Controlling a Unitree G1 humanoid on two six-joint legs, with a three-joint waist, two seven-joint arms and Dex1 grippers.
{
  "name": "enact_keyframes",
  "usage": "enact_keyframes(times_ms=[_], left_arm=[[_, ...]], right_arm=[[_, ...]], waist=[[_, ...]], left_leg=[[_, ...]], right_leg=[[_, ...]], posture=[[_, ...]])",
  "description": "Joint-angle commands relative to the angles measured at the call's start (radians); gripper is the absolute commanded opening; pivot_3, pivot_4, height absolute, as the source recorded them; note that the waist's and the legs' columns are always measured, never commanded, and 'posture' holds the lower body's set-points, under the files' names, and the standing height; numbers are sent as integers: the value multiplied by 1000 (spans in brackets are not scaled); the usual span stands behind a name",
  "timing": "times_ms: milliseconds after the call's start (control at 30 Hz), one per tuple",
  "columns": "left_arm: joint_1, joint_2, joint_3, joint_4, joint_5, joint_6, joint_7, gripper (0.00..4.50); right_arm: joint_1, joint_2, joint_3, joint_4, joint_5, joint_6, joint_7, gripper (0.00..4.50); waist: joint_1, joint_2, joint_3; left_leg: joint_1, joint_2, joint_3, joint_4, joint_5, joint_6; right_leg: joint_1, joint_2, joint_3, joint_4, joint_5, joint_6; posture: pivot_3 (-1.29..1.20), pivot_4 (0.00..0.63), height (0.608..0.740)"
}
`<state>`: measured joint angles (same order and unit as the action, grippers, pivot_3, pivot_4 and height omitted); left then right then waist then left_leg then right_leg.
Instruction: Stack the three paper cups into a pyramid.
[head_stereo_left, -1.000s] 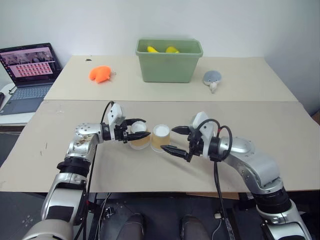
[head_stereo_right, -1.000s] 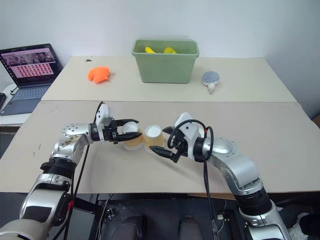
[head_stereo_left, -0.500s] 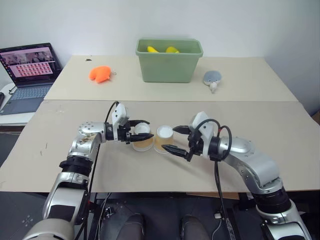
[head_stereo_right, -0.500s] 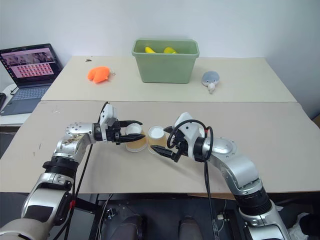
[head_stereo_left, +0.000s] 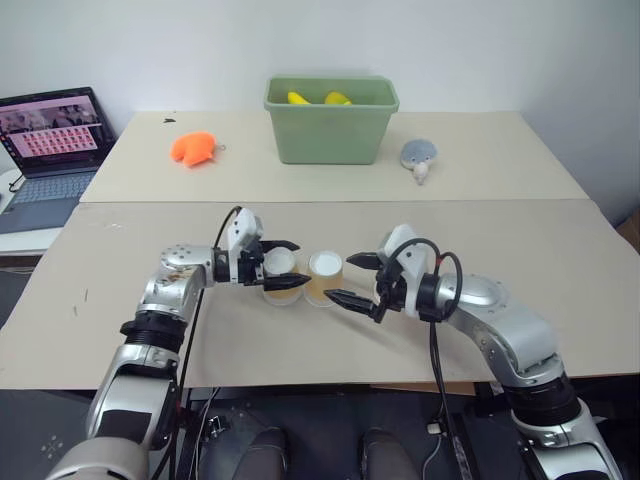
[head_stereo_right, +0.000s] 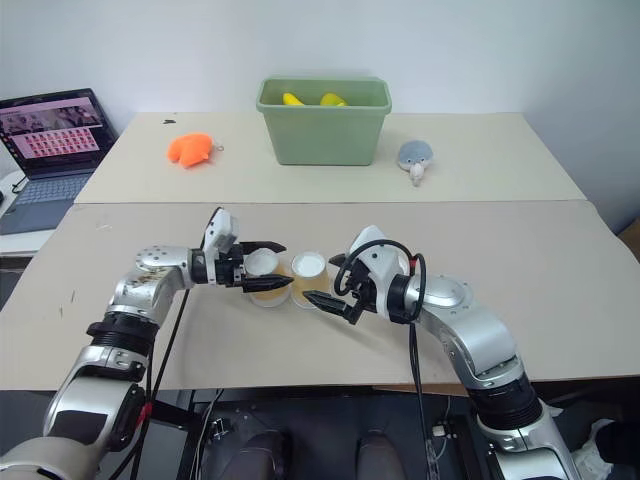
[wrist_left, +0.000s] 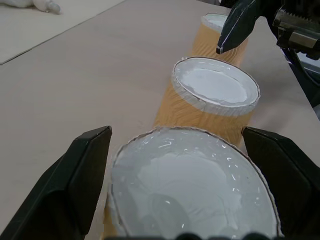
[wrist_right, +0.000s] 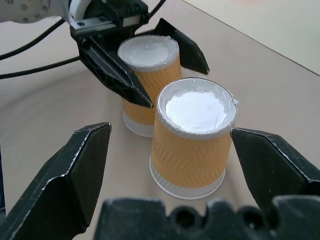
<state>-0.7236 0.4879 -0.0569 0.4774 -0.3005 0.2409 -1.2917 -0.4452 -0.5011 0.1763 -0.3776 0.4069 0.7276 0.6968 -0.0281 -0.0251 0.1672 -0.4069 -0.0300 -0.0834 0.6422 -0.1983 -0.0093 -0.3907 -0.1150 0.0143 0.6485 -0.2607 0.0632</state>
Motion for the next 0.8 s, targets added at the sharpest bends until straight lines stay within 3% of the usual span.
enact_keyframes(times_ms=[33,333,667,800], left_arm=[[13,67,40,-183,-67,104,-18,4428],[24,244,109,-467,-246,415,-33,4428],[55,276,96,-444,-236,390,-15,4428],[65,269,99,-463,-247,398,2,4428]], right_arm=[[-10,2,-15,-16,0,-30,6,4500],[-15,-23,-74,-32,15,-29,4,4500],[-85,-158,-278,11,113,-21,91,4500],[-20,-238,-317,60,105,-52,172,4500]], waist=[[-3,0,0],[-15,0,0],[-12,0,1],[-11,0,1]], left_leg=[[0,0,0,0,0,0],[0,2,0,0,0,0],[0,2,0,0,0,1],[0,2,1,-1,-1,1]], right_leg=[[0,0,0,0,0,0],[0,2,0,0,0,0],[0,2,0,-1,0,0],[0,2,1,-1,0,0]], posture=[[0,150,735],[0,150,735],[0,150,735],[0,150,735]])
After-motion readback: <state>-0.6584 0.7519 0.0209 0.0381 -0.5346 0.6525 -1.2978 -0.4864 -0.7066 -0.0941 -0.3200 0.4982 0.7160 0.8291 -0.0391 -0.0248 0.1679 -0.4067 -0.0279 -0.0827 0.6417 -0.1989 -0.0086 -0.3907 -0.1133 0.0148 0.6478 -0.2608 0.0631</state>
